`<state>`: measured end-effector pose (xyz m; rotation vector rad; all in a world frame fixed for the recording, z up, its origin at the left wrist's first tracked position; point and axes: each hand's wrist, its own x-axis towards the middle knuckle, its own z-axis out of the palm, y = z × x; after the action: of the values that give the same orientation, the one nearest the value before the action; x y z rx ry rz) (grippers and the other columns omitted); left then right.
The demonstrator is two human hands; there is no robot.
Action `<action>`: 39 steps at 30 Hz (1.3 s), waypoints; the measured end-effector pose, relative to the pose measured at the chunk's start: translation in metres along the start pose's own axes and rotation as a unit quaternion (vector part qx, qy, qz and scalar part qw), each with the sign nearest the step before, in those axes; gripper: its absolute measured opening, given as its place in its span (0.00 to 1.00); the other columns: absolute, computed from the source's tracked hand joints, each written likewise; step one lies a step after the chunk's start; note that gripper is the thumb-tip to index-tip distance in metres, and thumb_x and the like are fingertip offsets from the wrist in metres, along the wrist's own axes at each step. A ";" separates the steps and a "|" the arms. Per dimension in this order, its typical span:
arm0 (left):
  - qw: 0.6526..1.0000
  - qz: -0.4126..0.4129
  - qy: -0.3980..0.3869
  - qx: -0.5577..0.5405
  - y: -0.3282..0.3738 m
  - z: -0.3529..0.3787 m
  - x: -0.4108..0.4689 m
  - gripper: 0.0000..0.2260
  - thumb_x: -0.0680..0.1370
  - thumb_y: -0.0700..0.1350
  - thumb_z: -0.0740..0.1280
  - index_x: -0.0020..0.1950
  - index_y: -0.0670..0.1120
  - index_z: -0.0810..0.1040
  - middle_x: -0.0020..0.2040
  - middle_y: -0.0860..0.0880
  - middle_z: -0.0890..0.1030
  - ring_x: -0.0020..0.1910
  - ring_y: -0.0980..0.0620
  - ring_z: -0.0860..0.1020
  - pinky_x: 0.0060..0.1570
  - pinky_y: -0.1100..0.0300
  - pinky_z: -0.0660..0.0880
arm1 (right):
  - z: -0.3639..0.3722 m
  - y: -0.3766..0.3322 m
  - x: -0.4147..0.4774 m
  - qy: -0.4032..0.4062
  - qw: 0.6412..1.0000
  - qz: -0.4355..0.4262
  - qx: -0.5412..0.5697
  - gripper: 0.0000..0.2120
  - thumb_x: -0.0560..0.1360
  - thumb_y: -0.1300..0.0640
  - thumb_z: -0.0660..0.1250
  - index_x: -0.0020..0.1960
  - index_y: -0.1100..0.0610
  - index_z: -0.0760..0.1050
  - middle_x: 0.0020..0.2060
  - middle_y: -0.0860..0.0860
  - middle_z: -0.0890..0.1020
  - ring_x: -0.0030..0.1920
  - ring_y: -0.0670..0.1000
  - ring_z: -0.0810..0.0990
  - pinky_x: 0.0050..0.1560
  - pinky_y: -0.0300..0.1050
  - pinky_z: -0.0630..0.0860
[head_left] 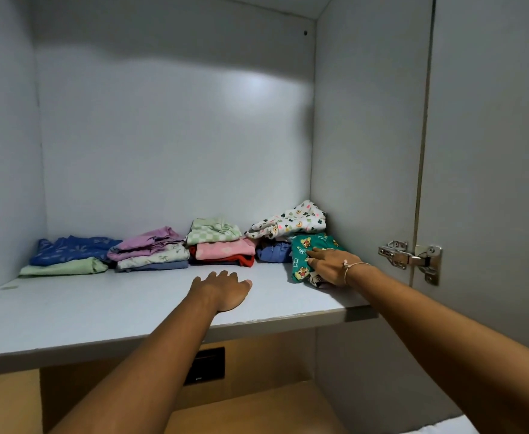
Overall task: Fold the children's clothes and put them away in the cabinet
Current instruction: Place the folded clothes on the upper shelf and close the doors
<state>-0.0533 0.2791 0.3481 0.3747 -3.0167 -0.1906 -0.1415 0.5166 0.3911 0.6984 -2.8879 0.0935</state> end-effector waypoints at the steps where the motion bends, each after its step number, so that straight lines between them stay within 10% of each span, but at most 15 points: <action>1: 1.000 -0.003 0.000 0.003 0.000 0.000 0.000 0.30 0.79 0.61 0.44 0.78 0.49 0.55 0.78 0.49 0.57 0.76 0.46 0.55 0.73 0.44 0.52 | 0.000 0.000 0.001 -0.002 1.000 0.002 0.001 0.24 0.83 0.46 0.46 0.78 0.49 0.54 0.78 0.48 0.54 0.77 0.53 0.56 0.75 0.50 0.52; 7: 0.951 0.044 0.223 -0.207 -0.002 -0.016 -0.031 0.22 0.80 0.57 0.55 0.73 0.52 0.66 0.73 0.49 0.69 0.69 0.46 0.69 0.67 0.48 0.67 | 0.002 0.005 -0.013 0.117 0.984 -0.032 0.128 0.27 0.81 0.40 0.45 0.78 0.48 0.53 0.78 0.50 0.56 0.77 0.52 0.53 0.76 0.57 0.47; 12: 0.924 0.034 0.375 -0.073 -0.022 -0.051 -0.110 0.26 0.82 0.54 0.55 0.78 0.47 0.56 0.79 0.48 0.54 0.78 0.48 0.50 0.75 0.46 0.54 | -0.017 -0.029 -0.056 0.314 0.910 -0.174 0.206 0.31 0.78 0.40 0.45 0.78 0.52 0.55 0.77 0.50 0.58 0.78 0.49 0.52 0.77 0.50 0.47; 24: 0.775 -0.200 0.599 0.032 -0.053 -0.095 -0.437 0.29 0.80 0.56 0.47 0.79 0.49 0.46 0.79 0.52 0.44 0.77 0.55 0.37 0.76 0.53 0.41 | -0.125 -0.210 -0.194 0.396 0.769 -0.496 0.071 0.30 0.80 0.40 0.39 0.78 0.53 0.45 0.78 0.51 0.49 0.78 0.51 0.43 0.77 0.50 0.42; 30: 0.696 -0.342 0.615 0.143 -0.084 -0.120 -0.549 0.31 0.79 0.57 0.45 0.78 0.42 0.54 0.79 0.44 0.53 0.78 0.47 0.43 0.76 0.47 0.45 | -0.192 -0.313 -0.276 0.445 0.671 -0.590 0.054 0.29 0.81 0.45 0.47 0.79 0.55 0.48 0.78 0.53 0.50 0.78 0.55 0.43 0.77 0.55 0.46; 39: 0.710 -0.394 0.520 0.265 -0.126 -0.165 -0.592 0.33 0.78 0.59 0.37 0.77 0.41 0.54 0.79 0.42 0.51 0.78 0.44 0.43 0.76 0.47 0.42 | -0.276 -0.426 -0.364 0.520 0.569 -0.634 -0.058 0.29 0.81 0.47 0.48 0.79 0.57 0.48 0.78 0.54 0.52 0.78 0.58 0.45 0.77 0.55 0.44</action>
<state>0.5659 0.2863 0.4475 1.2671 -1.5688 0.6389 0.4136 0.3289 0.6066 1.6936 -0.8412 0.0685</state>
